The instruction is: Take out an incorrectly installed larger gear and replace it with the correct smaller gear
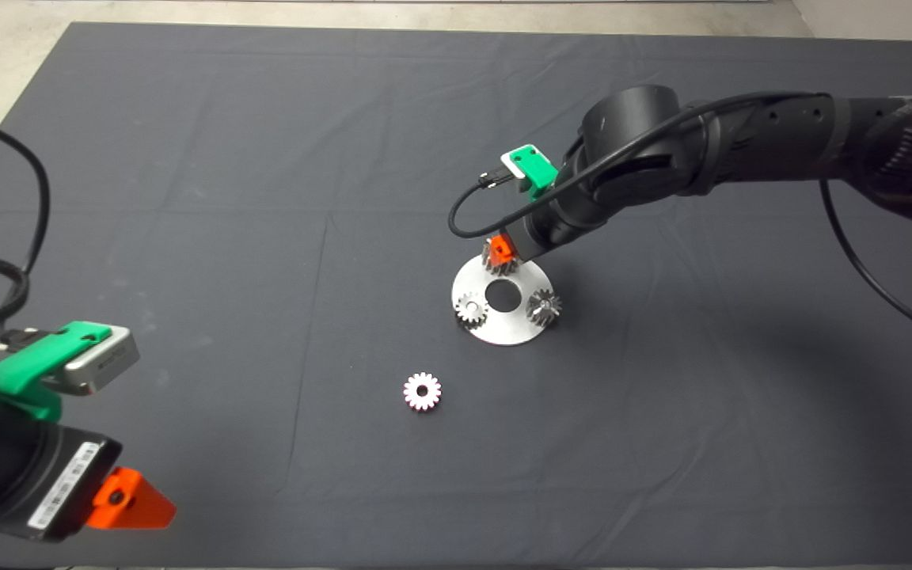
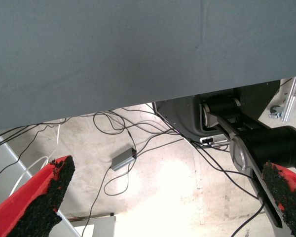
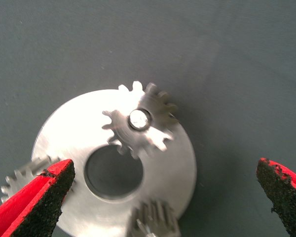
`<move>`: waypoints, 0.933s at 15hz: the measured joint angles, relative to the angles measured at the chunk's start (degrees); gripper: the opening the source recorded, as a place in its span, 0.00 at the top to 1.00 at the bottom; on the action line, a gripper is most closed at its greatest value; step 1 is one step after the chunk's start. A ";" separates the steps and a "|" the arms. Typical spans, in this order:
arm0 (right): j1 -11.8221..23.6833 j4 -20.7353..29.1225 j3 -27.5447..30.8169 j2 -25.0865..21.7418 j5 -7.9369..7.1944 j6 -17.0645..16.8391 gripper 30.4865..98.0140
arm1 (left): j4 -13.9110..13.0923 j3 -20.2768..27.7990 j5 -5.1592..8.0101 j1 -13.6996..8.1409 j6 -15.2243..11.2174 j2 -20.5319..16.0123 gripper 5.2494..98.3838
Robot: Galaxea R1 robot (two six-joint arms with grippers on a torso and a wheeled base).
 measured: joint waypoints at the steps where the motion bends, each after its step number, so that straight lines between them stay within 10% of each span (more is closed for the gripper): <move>1: -0.70 -0.16 -0.81 0.38 1.19 0.00 0.00 | -0.01 0.00 0.00 0.00 0.00 0.00 0.01; 6: -1.50 -0.35 -3.82 1.01 5.17 -0.02 0.00 | 0.00 0.02 0.00 0.00 0.00 0.09 0.01; 14: -1.93 -1.78 -5.29 1.06 5.47 0.00 0.00 | -0.01 0.13 0.00 -0.02 0.00 0.06 0.01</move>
